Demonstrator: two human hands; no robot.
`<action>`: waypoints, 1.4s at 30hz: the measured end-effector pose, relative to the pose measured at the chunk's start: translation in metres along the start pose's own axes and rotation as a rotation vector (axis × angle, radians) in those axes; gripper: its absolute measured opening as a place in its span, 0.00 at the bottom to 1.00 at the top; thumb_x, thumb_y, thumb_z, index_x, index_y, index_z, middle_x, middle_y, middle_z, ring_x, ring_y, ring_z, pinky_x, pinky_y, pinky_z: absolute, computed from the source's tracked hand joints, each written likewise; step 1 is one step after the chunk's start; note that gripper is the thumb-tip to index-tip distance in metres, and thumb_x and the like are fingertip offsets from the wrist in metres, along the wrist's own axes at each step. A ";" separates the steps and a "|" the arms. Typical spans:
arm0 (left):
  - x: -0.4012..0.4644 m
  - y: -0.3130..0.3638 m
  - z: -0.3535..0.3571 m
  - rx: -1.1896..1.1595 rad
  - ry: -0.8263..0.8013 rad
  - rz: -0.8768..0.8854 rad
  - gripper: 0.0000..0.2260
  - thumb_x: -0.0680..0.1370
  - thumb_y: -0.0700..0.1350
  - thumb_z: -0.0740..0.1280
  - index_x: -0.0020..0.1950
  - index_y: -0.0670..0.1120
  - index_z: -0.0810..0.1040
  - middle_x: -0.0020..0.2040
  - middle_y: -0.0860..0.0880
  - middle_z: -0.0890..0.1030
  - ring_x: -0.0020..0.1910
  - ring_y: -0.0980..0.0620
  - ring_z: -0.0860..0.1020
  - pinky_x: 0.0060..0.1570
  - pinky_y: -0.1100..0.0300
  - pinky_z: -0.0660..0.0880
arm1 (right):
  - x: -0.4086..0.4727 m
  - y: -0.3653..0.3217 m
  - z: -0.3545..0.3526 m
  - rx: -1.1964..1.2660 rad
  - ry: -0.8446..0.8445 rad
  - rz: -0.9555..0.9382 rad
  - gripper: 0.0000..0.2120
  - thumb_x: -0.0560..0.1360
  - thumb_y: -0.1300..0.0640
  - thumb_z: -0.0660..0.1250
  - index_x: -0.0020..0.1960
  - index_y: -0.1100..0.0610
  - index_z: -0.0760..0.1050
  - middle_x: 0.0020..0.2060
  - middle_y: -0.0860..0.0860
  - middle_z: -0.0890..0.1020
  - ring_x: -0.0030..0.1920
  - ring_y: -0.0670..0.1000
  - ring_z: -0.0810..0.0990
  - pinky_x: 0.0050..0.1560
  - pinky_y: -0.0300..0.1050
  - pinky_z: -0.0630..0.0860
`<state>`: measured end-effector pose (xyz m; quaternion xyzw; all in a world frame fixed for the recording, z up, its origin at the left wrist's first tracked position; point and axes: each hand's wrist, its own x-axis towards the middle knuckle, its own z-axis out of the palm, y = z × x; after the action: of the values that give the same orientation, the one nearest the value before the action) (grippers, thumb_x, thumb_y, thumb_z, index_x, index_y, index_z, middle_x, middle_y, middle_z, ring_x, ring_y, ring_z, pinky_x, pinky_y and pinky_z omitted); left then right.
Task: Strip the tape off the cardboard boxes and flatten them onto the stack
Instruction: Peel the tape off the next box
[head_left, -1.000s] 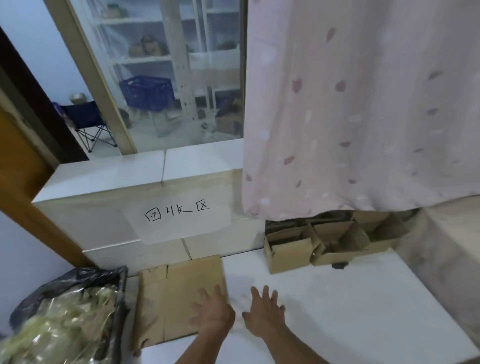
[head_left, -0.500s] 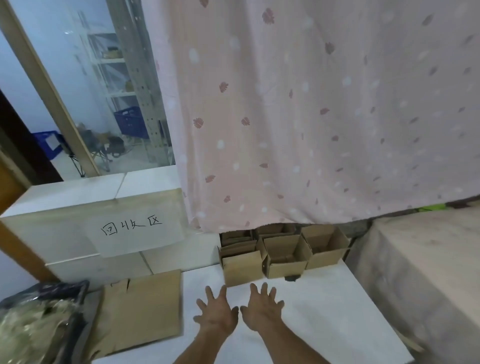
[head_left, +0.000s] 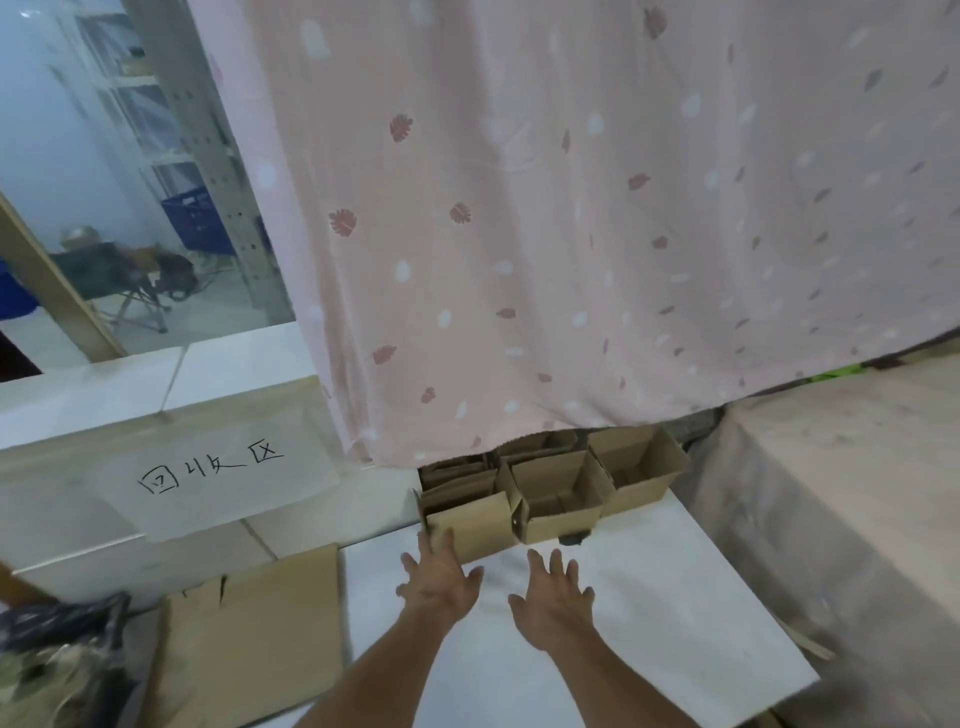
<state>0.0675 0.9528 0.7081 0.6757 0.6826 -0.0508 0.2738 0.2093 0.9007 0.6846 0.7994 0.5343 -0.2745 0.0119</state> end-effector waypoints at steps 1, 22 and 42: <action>0.006 0.007 0.001 0.018 0.007 0.012 0.34 0.80 0.60 0.61 0.80 0.53 0.49 0.81 0.48 0.46 0.77 0.37 0.52 0.70 0.38 0.64 | 0.004 0.007 0.000 -0.003 -0.011 0.005 0.33 0.81 0.42 0.59 0.80 0.49 0.48 0.80 0.55 0.47 0.79 0.62 0.46 0.75 0.63 0.52; 0.061 0.047 0.043 0.021 0.131 -0.257 0.15 0.80 0.43 0.65 0.65 0.49 0.68 0.77 0.39 0.47 0.76 0.30 0.48 0.69 0.36 0.66 | 0.095 0.066 -0.026 0.019 -0.072 -0.095 0.29 0.80 0.47 0.62 0.76 0.53 0.56 0.77 0.56 0.58 0.76 0.61 0.59 0.72 0.59 0.62; -0.121 -0.115 0.085 -0.040 0.248 -0.124 0.11 0.78 0.46 0.60 0.56 0.48 0.78 0.64 0.48 0.73 0.63 0.46 0.71 0.60 0.50 0.73 | -0.085 -0.060 0.082 -0.013 0.036 -0.044 0.28 0.82 0.41 0.47 0.72 0.59 0.66 0.67 0.57 0.70 0.63 0.59 0.71 0.62 0.55 0.69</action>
<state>-0.0233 0.7985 0.6555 0.6277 0.7526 0.0299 0.1970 0.0991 0.8284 0.6700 0.7923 0.5534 -0.2568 0.0014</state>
